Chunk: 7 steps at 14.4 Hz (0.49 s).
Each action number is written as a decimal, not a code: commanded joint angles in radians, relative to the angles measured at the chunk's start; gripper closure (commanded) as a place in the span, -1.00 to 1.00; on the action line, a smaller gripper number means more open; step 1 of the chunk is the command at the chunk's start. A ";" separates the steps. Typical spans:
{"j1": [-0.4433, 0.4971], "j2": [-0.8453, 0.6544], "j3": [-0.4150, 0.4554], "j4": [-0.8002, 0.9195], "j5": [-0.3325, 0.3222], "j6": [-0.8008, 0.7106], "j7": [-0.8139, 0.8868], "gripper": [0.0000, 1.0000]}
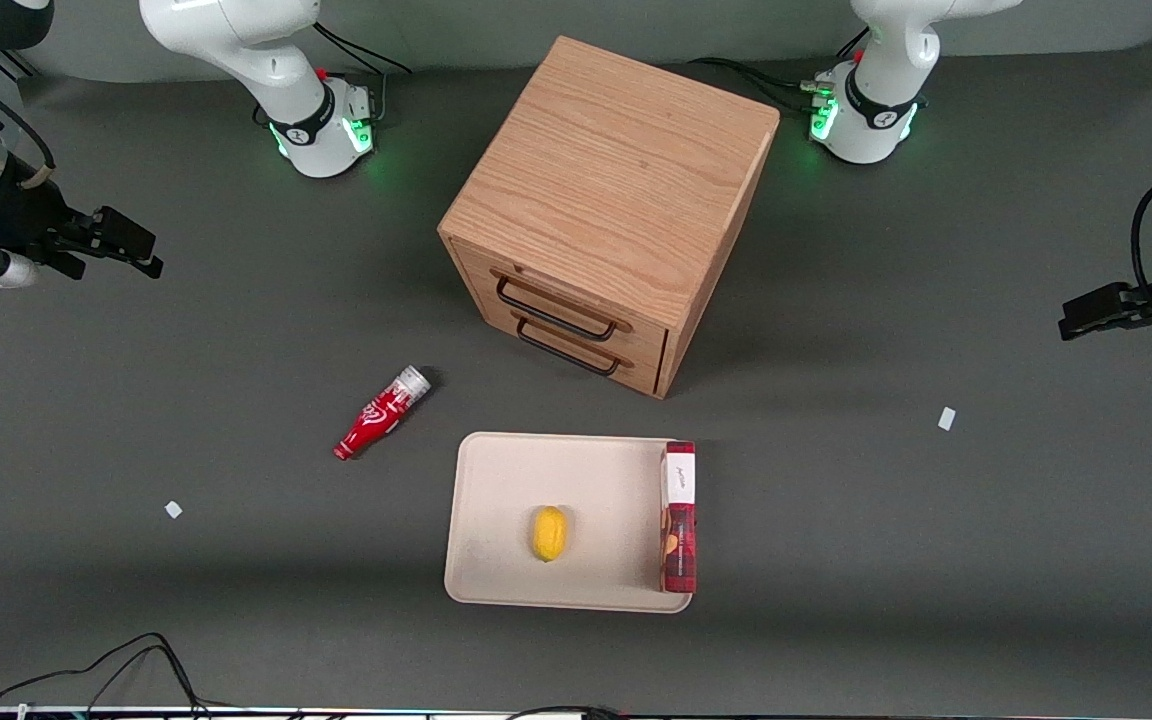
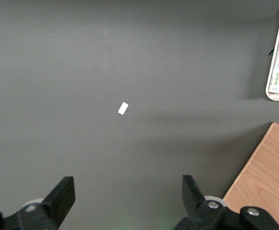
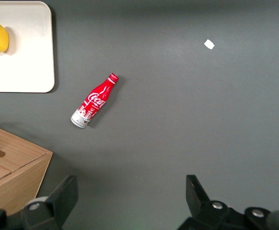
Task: Place coke bottle on tray
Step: 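Move the open right gripper down toward the lying red Coca-Cola bottle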
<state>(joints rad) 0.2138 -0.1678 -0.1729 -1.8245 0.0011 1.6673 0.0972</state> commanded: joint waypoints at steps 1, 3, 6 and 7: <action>0.007 0.014 -0.004 0.031 -0.007 -0.026 -0.013 -1.00; 0.009 0.033 -0.003 0.040 -0.009 -0.026 -0.005 -1.00; 0.015 0.045 0.010 0.037 -0.007 -0.027 0.045 -1.00; 0.015 0.057 0.024 0.039 -0.006 -0.027 0.093 -1.00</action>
<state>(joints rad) 0.2195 -0.1405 -0.1662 -1.8175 0.0007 1.6659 0.1187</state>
